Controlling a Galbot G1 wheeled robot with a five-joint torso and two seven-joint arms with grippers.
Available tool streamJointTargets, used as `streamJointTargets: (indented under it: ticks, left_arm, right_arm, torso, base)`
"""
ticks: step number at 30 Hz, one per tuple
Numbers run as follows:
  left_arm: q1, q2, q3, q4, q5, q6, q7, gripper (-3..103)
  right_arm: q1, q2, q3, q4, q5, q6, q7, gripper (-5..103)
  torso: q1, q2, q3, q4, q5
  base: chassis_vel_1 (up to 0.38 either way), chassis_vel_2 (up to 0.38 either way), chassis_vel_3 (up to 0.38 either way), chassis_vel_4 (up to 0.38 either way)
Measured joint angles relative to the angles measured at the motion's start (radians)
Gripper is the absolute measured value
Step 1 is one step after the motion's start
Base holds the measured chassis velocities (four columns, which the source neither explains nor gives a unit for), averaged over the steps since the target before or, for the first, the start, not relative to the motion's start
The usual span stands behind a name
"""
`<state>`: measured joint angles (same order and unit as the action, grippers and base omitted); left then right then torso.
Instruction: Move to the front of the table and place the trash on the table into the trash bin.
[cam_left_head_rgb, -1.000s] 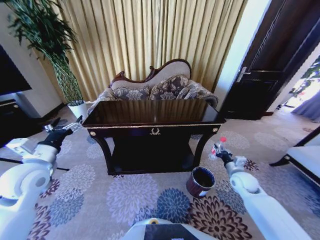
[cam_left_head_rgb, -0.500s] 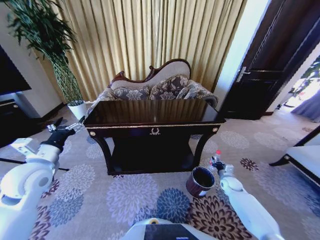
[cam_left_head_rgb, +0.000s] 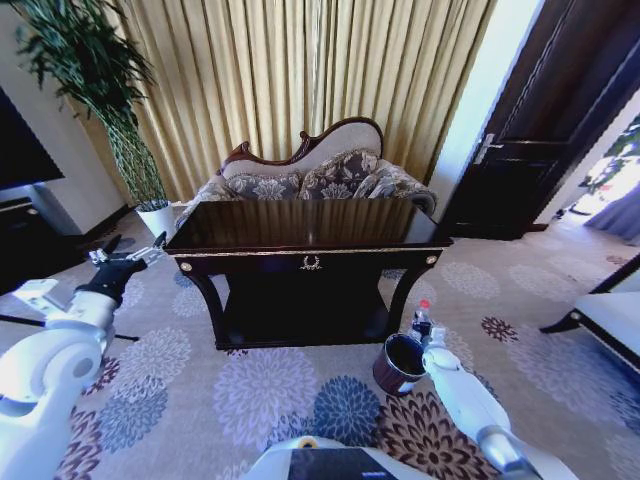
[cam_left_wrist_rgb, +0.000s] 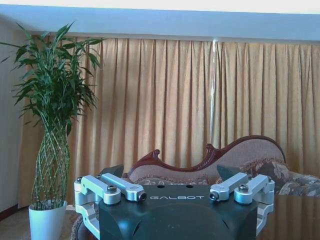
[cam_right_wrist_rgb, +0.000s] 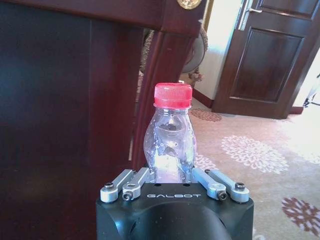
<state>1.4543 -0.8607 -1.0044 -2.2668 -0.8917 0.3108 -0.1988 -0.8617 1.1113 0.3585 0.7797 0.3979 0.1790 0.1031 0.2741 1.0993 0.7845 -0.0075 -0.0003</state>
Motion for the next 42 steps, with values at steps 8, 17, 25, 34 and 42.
streamJointTargets:
  ticks: [8, 17, 25, 34, 42]
  left_arm:
    - [0.000, 0.001, 0.000, 0.001, -0.001, -0.005, 0.004, 100]
    - [-0.002, -0.005, 0.004, 0.003, 0.000, -0.010, 0.007, 100]
    - [-0.005, -0.004, 0.005, 0.008, 0.000, -0.010, 0.012, 100]
    - [-0.006, -0.006, 0.008, 0.012, 0.001, -0.010, 0.017, 100]
    - [-0.006, -0.008, 0.010, 0.012, 0.002, -0.010, 0.019, 100]
  right_arm:
    - [-0.019, -0.011, 0.018, 0.015, -0.026, 0.001, 0.002, 25]
    - [-0.060, -0.019, 0.034, 0.058, -0.045, -0.009, 0.002, 57]
    - [-0.071, -0.024, 0.038, 0.078, -0.043, -0.018, 0.003, 89]
    - [-0.080, -0.024, 0.039, 0.086, -0.040, -0.028, 0.003, 100]
    - [-0.085, -0.023, 0.046, 0.086, -0.039, -0.030, 0.003, 100]
  torso:
    - [0.000, 0.000, 0.000, 0.0001, -0.0001]
    - [0.000, 0.000, 0.000, 0.0001, 0.0000]
    - [0.000, 0.000, 0.000, 0.0002, 0.0001]
    - [0.000, 0.000, 0.000, 0.0002, 0.0000]
    - [0.000, 0.000, 0.000, 0.0002, 0.0000]
  base:
    - [0.000, 0.000, 0.000, 0.000]
    - [0.000, 0.000, 0.000, 0.000]
    - [0.000, 0.000, 0.000, 0.000]
    - [0.000, 0.000, 0.000, 0.000]
    - [0.000, 0.000, 0.000, 0.000]
